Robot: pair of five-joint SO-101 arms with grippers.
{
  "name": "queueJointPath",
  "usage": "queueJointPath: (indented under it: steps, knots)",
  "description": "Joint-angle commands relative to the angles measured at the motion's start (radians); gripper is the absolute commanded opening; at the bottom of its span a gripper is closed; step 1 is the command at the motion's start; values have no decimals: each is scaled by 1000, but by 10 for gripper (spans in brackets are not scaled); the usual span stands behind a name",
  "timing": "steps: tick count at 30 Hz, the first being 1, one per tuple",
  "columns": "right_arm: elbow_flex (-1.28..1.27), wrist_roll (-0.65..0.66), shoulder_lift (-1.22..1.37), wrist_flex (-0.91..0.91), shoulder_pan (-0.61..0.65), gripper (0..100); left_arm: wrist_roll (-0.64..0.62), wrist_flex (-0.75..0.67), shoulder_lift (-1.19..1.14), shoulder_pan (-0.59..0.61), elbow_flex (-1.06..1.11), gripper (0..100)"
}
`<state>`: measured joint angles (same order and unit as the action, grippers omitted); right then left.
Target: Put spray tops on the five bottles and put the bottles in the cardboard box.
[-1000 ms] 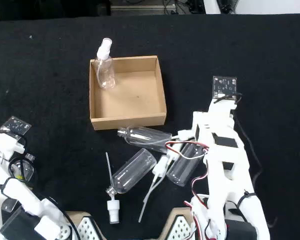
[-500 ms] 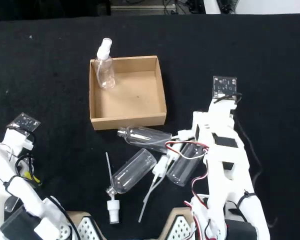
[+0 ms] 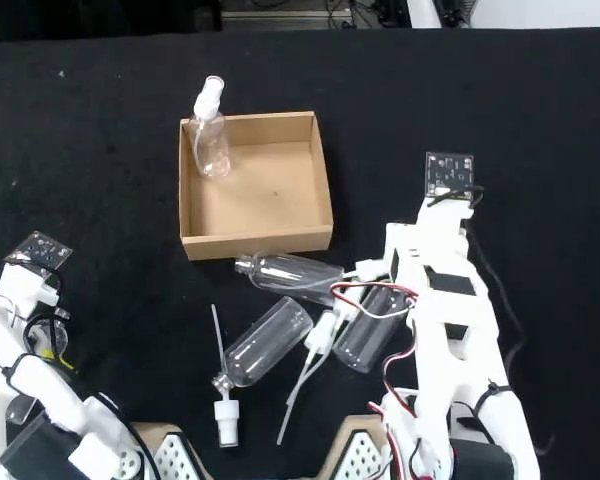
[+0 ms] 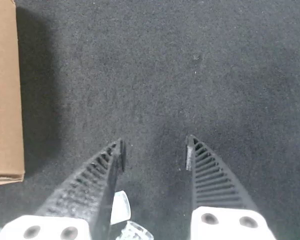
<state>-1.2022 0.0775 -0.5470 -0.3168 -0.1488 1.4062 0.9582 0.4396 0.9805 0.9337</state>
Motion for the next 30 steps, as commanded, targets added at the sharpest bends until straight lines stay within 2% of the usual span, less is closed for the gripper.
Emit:
queueJointPath:
  steps: [1,6,11,13,16,20,25,30]
  knots:
    - [2,-2,-42,21,-11,173,14,-2,2,7,-4,313]
    - [2,-2,-42,21,-11,173,15,-2,14,5,51,120]
    - [2,-2,-42,23,-11,173,11,2,17,5,36,121]
    - [2,-2,-45,20,-12,173,-32,41,35,5,-13,120]
    - [12,-2,-50,-8,-17,173,-210,160,109,-15,-122,120]
    - [67,-2,-84,-127,-20,173,-588,275,255,-122,-191,120]
    - [120,-2,-208,-321,-12,173,-1039,176,470,-309,-111,120]
    - [154,5,-361,-465,-17,172,-1304,-11,672,-453,39,120]
